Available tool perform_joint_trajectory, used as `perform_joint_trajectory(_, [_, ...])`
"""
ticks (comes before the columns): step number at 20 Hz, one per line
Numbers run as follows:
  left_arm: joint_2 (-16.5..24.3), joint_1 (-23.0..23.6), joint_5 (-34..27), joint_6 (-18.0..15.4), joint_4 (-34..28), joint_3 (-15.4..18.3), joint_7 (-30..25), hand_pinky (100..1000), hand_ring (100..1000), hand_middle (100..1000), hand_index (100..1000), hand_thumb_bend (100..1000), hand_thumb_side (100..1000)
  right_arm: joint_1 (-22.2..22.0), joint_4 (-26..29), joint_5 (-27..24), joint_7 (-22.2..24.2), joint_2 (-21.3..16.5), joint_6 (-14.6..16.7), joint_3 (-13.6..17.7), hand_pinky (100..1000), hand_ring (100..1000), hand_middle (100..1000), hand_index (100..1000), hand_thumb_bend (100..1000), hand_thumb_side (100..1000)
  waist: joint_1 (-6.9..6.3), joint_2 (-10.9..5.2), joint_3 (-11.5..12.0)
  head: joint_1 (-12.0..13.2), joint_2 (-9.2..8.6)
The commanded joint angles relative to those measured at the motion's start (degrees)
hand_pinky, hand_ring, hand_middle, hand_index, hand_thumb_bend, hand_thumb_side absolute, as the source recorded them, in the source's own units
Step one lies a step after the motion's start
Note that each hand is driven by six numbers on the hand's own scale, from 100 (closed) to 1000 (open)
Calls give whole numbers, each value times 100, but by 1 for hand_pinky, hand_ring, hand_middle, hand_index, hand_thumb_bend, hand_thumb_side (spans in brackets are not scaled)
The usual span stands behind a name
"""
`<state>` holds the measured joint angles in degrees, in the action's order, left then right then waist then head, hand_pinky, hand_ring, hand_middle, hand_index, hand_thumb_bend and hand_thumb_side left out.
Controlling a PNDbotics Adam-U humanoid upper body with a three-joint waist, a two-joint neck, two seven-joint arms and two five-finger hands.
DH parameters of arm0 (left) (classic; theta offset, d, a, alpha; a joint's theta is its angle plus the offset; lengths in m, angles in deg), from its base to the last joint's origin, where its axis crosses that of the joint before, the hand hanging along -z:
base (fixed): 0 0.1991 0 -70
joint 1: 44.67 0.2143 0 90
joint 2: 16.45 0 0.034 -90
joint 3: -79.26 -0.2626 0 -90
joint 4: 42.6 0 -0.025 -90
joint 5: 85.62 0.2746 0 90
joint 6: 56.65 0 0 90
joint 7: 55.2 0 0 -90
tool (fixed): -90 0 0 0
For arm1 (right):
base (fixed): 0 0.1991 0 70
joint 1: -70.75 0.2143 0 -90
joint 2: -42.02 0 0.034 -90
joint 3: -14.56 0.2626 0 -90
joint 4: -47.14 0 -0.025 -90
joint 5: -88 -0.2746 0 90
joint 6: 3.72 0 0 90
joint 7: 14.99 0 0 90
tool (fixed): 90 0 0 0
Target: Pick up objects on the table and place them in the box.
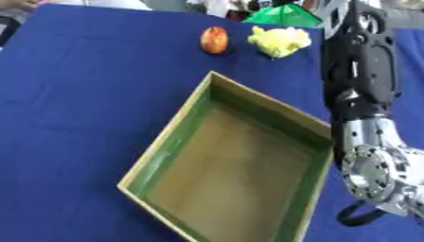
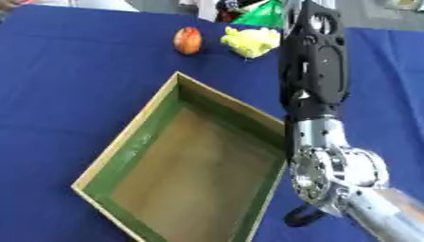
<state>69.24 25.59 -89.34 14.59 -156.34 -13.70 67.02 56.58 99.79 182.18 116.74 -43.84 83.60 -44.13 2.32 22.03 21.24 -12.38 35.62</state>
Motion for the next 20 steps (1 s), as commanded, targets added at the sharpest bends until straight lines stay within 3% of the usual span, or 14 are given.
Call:
perform_joint_trajectory(1, [139, -31, 2, 11, -85, 8, -5, 664, 774, 784, 829, 485, 811, 131, -136, -45, -11, -239, -34, -91, 899, 1000, 924, 984, 623, 518, -19, -110, 11, 29, -48])
perform_joint_trajectory(2, [137, -32, 4, 9, -85, 8, -7, 664, 774, 783, 829, 485, 811, 121, -194, -31, -18, -269, -61, -104, 899, 1000, 924, 985, 598, 476, -18, -111, 14, 33, -57])
perform_joint_trajectory(5, [131, -29, 5, 13, -85, 4, -10, 664, 773, 783, 829, 483, 813, 96, -281, 4, -22, -323, -151, -95, 900, 1000, 924, 987, 442, 228, -20, -105, 22, 43, -78])
perform_joint_trajectory(6, [129, -25, 4, 16, -85, 2, -12, 664, 772, 782, 829, 482, 813, 87, -287, 11, -15, -332, -171, -85, 901, 1000, 925, 989, 412, 204, -20, -102, 22, 41, -81])
perform_joint_trajectory(8, [124, -20, 4, 20, -85, -1, -17, 664, 771, 783, 829, 482, 814, 74, -264, 41, -53, -342, -204, -69, 901, 1000, 926, 994, 336, 261, -20, -97, 21, 40, -82])
perform_joint_trajectory(15, [111, -8, 17, 25, -85, -1, -26, 665, 767, 779, 828, 480, 813, 39, -324, 109, -150, -366, -276, -57, 897, 995, 921, 1000, 247, 179, -23, -107, 15, 40, -65])
perform_joint_trajectory(20, [104, 3, 27, 26, -85, -1, -30, 665, 764, 776, 828, 477, 815, 18, -455, 40, -178, -412, -418, -80, 891, 987, 918, 1000, 194, 209, -18, -109, 18, 51, -51])
